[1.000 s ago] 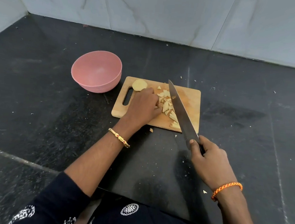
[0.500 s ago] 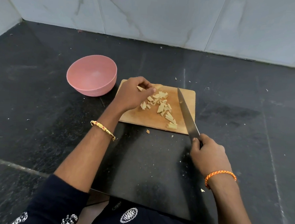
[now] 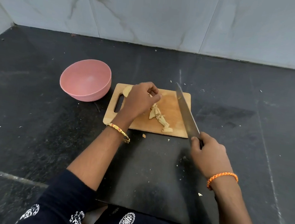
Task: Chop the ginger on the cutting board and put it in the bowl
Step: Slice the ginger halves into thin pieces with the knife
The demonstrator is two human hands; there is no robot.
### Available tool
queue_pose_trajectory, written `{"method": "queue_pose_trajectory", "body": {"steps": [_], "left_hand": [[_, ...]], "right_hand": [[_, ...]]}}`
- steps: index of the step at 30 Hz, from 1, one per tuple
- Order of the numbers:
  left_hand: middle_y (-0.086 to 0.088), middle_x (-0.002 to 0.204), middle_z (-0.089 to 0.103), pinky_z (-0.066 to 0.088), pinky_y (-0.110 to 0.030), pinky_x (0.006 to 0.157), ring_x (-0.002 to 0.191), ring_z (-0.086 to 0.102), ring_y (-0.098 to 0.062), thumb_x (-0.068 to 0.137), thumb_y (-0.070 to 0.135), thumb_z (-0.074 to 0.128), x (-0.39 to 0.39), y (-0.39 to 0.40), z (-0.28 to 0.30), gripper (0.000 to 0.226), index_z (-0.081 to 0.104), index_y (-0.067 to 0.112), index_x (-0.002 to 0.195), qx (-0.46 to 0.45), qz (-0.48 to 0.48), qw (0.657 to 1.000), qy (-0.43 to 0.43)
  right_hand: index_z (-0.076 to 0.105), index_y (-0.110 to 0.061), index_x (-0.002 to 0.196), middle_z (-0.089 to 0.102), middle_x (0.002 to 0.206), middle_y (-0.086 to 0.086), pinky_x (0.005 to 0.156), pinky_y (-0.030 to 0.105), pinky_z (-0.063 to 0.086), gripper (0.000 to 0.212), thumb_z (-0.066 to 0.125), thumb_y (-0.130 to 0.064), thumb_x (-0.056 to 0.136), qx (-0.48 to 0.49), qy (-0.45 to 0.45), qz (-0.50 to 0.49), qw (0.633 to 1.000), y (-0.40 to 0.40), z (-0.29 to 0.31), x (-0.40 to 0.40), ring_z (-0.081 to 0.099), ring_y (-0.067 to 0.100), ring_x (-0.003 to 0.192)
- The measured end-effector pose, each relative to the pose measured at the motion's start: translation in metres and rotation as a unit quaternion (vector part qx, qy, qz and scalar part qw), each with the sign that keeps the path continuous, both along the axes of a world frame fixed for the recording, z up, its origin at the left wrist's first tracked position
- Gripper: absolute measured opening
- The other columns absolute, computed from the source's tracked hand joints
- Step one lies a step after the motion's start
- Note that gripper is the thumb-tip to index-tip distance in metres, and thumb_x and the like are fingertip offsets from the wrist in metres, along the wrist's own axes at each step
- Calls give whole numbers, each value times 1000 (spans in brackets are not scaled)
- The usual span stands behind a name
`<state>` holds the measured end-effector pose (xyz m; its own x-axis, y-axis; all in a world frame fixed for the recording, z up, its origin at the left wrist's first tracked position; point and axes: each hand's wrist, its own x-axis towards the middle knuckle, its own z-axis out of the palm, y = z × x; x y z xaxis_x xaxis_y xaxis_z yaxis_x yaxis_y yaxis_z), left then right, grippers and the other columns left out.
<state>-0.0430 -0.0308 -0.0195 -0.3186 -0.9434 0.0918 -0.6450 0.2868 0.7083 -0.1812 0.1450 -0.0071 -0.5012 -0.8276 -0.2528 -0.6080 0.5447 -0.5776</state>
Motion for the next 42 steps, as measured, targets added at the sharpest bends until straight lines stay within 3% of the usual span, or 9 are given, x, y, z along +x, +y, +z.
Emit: {"method": "queue_pose_trajectory", "body": {"steps": [4,8,12,19,25,31,42], "left_hand": [[6,91,67,46,-30,76,91,56,-13,80,39,67,-19,1,-18,19,69,23,89,-51,-34,992,-112],[4,101,63,31,-30,79,104,47,-17,81,42,65,-29,2,-20,26,67,24,100,-88,-26,982,-167],[2,113,61,32,-33,85,110,43,-18,84,43,62,-33,1,-15,34,64,26,114,-79,-46,976,-196],[3,113,63,24,-31,83,114,42,-19,85,36,63,-33,1,-17,26,69,25,108,-43,-37,985,-163],[5,112,65,21,-31,84,115,42,-18,83,34,66,-31,0,-17,26,69,25,108,-25,-35,990,-135],[5,108,67,20,-33,81,114,42,-19,85,35,64,-32,2,-15,25,69,26,107,-46,-30,986,-156],[4,101,69,26,-37,87,109,45,-20,85,34,63,-31,5,-16,19,72,27,99,-74,-14,986,-149]], "right_hand": [[49,-13,73,55,66,10,66,35,43,26,43,-28,94,-1,-40,-37,999,4,-3,-6,52,33,75],[52,-11,77,57,67,10,68,36,47,26,42,-29,94,4,-50,-34,998,-1,-6,-3,55,34,76],[55,-12,82,58,68,9,65,35,48,26,41,-29,95,1,-58,-17,998,-11,-5,-2,56,30,68],[54,-15,81,58,70,7,64,35,49,28,38,-31,97,8,-37,20,999,-29,-4,0,57,27,68],[52,-16,92,59,78,8,75,44,55,25,34,-31,98,46,10,45,998,-36,-4,6,61,29,74],[43,-14,110,55,91,12,75,39,52,18,30,-21,99,112,84,75,987,-42,3,19,61,34,87],[41,-16,107,54,90,11,70,36,48,15,30,-22,99,157,52,70,984,-10,3,22,59,30,84]]}}
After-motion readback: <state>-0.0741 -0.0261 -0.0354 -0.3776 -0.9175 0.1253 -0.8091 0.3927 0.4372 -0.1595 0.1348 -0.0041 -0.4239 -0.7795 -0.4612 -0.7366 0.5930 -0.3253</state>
